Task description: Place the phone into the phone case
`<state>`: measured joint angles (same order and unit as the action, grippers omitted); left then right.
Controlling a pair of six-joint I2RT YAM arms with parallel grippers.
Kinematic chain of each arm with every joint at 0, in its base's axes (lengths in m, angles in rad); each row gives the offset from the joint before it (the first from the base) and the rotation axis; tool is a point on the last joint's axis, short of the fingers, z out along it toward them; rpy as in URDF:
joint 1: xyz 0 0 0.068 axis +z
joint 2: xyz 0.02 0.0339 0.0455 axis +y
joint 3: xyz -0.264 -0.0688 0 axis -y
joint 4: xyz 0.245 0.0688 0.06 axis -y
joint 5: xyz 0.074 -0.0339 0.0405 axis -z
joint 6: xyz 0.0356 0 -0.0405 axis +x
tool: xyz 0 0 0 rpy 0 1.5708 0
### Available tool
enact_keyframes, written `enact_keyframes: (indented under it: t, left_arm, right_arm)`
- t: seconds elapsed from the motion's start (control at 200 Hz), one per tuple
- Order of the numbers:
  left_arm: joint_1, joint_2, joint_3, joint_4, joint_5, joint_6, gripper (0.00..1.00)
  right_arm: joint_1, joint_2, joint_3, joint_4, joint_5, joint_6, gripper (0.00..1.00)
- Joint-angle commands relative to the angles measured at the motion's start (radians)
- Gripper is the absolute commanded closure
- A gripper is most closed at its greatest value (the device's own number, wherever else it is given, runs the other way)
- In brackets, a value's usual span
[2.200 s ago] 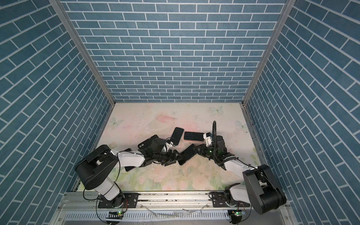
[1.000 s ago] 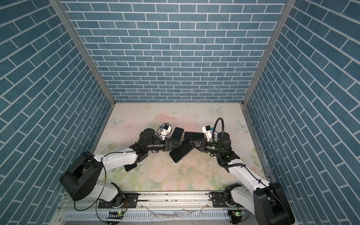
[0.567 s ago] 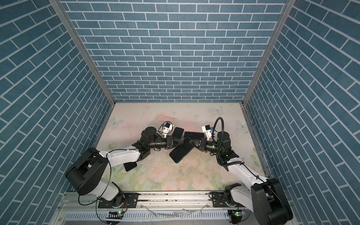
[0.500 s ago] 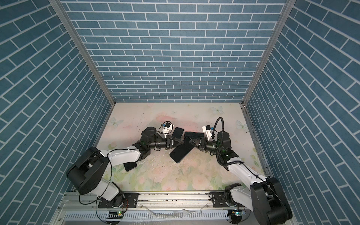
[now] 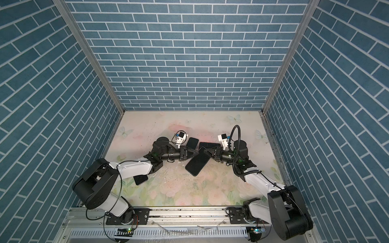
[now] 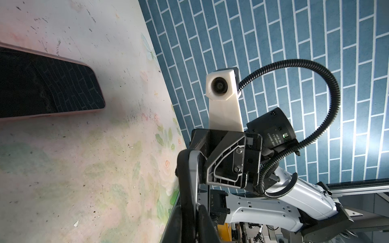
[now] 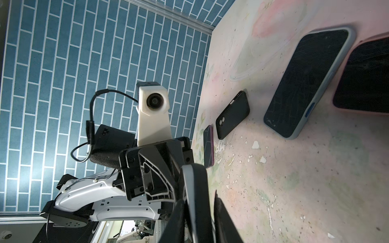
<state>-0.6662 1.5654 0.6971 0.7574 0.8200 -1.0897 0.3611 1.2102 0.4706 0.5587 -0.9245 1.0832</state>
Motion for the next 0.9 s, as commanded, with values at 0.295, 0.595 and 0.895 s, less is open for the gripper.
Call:
enact_keyframes:
  t: [0.295, 0.595, 0.895]
  left_arm:
    - [-0.045, 0.036, 0.034, 0.084, 0.044, -0.048, 1.0]
    - [-0.05, 0.04, 0.037, 0.085, 0.037, -0.056, 1.0]
    - [-0.055, 0.054, 0.039, 0.109, 0.035, -0.077, 1.0]
  right_arm:
    - [0.016, 0.108, 0.102, 0.17, -0.036, 0.023, 0.69]
    - [0.024, 0.157, 0.08, 0.284, -0.033, 0.053, 0.65]
    - [0.032, 0.248, 0.103, 0.429, -0.014, 0.117, 0.7]
